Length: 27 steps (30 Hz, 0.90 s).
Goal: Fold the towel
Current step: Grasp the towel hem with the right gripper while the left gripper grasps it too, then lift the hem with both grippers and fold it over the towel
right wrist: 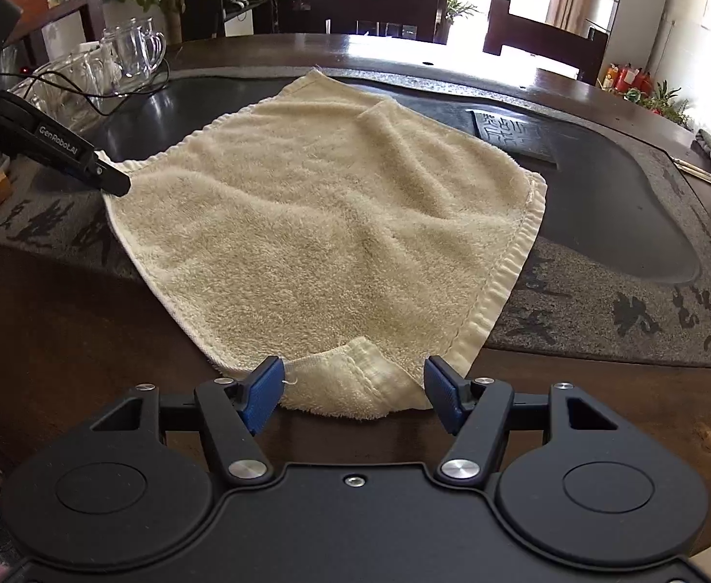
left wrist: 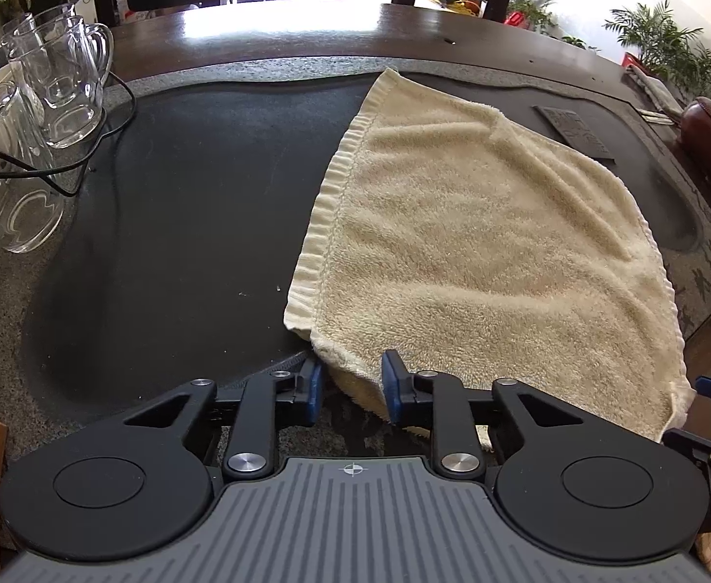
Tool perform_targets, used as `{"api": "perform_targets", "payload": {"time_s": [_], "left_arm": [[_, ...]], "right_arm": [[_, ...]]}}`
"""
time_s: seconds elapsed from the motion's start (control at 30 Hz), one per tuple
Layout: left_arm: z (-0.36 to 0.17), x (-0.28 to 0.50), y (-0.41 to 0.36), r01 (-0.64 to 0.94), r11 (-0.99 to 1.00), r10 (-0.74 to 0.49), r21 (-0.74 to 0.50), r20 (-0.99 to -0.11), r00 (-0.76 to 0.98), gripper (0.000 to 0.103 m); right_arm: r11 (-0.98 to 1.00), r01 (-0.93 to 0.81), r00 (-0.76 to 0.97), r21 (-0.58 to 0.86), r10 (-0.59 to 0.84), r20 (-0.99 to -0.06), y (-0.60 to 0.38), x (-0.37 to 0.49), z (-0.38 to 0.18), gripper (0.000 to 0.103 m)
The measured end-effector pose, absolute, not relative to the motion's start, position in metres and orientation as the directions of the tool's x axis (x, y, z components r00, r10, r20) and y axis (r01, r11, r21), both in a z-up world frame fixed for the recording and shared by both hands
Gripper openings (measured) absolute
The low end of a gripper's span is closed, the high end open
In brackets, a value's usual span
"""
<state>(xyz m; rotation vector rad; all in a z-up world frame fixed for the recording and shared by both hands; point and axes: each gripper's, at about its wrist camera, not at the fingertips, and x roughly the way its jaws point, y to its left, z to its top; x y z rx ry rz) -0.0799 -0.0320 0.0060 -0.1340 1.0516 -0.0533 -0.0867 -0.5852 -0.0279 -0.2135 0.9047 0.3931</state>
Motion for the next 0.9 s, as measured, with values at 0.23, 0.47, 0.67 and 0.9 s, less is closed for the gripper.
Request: {"api": "perform_targets", "payload": {"time_s": [0.23,0.47,0.67,0.9], "left_arm": [[0.004,-0.080,-0.030,-0.020,0.991,-0.103,-0.130,-0.867,0.488,0.023],[0.003,-0.080,-0.024,-0.036,0.987,-0.117,-0.154,-0.865,0.487,0.015],[0.012,-0.091,-0.015,-0.052,0.979,-0.145,-0.198,-0.851,0.504,0.007],[0.032,-0.110,-0.007,-0.034,0.977,-0.159,-0.209,-0.830,0.534,0.007]], "right_arm": [[0.906,-0.422,0.548,-0.020,0.238,-0.802,-0.584,-0.086,-0.029,0.026],[0.936,-0.351,0.594,0.019,0.239,-0.768,-0.588,-0.092,-0.021,0.011],[0.948,-0.314,0.623,0.058,0.252,-0.741,-0.591,-0.107,-0.009,0.010],[0.944,-0.317,0.633,0.090,0.281,-0.721,-0.587,-0.132,0.009,0.009]]}}
